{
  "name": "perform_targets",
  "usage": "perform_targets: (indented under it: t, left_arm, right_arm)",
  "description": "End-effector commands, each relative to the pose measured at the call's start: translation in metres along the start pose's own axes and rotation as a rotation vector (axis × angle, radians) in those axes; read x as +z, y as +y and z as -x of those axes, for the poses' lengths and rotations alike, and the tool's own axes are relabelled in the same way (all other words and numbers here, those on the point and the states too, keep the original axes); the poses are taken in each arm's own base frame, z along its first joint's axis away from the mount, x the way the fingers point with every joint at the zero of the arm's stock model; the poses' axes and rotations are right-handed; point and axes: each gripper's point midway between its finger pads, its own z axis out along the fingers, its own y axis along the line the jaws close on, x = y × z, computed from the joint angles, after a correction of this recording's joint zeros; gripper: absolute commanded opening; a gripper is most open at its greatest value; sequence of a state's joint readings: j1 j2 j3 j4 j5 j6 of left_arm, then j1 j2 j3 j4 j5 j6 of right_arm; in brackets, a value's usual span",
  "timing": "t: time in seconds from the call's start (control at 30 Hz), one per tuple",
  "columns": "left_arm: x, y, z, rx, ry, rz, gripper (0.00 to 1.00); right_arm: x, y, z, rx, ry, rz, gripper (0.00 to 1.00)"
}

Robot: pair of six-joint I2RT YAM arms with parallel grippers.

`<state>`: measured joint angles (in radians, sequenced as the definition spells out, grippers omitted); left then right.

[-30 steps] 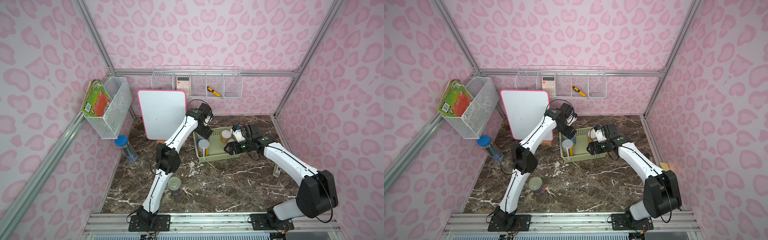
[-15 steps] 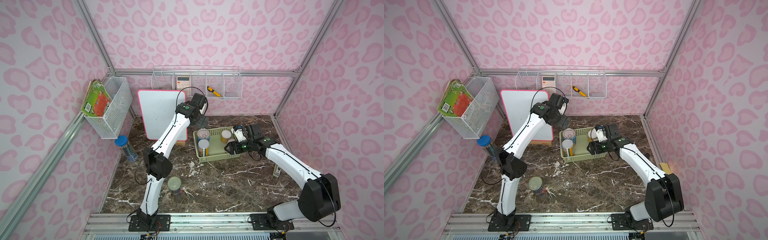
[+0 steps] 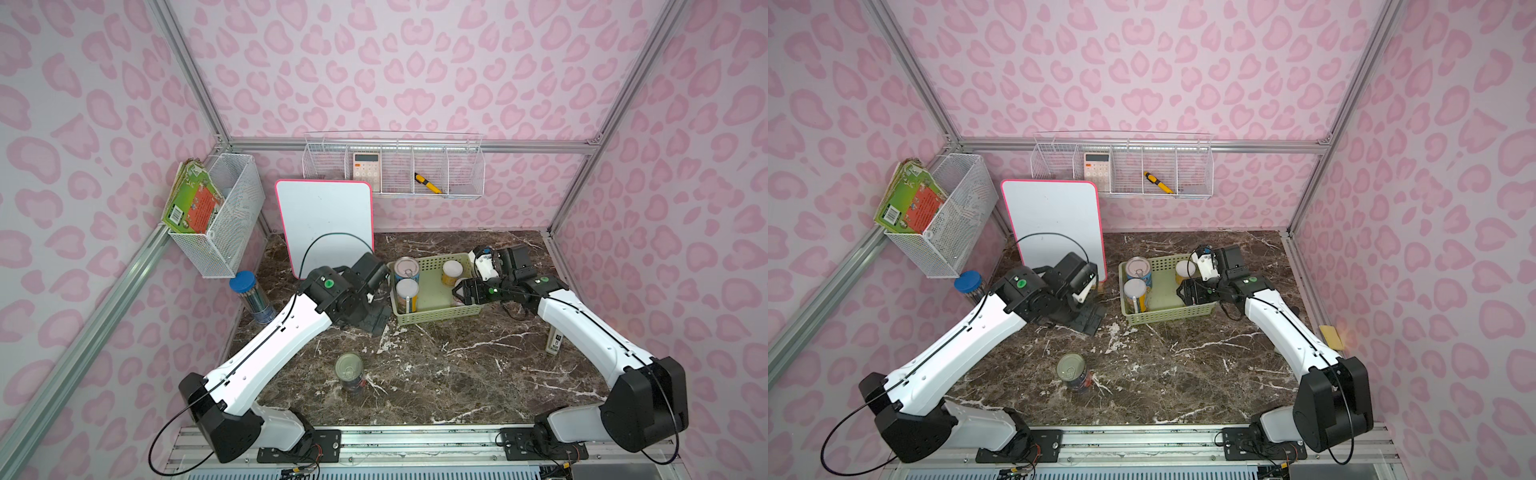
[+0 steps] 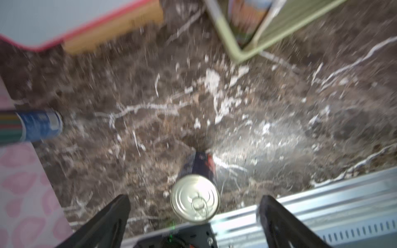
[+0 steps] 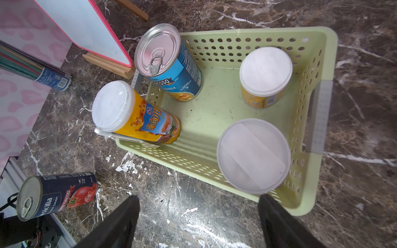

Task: Put the canned food in the basket
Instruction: Pick up the canned food from the center of the board.

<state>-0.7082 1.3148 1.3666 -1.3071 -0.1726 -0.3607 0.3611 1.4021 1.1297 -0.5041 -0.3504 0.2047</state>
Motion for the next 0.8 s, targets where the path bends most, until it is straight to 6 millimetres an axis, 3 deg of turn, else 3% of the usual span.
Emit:
perform_targets:
  t: [0.0,0.13,0.33,0.77]
  left_arm:
    - [0.02,0.002,-0.043,-0.142,0.12,-0.002,0.99]
    - [0.032,0.002,-0.049,-0.19,0.139,0.016,0.99]
    - [0.072,-0.022,-0.066,-0.211,0.28,-0.053,0.99]
    - [0.111,-0.018,-0.085,-0.276,0.348,-0.003,0.99]
  right_arm:
    - [0.002,0.007,0.007,-0.011,-0.021,0.029,0.9]
    - [0.006,0.01,0.001,-0.018,0.002,0.035,0.9]
    - [0.011,0.012,-0.003,-0.025,0.016,0.042,0.9]
    - [0.021,0.013,-0.014,-0.04,0.053,0.045,0.9]
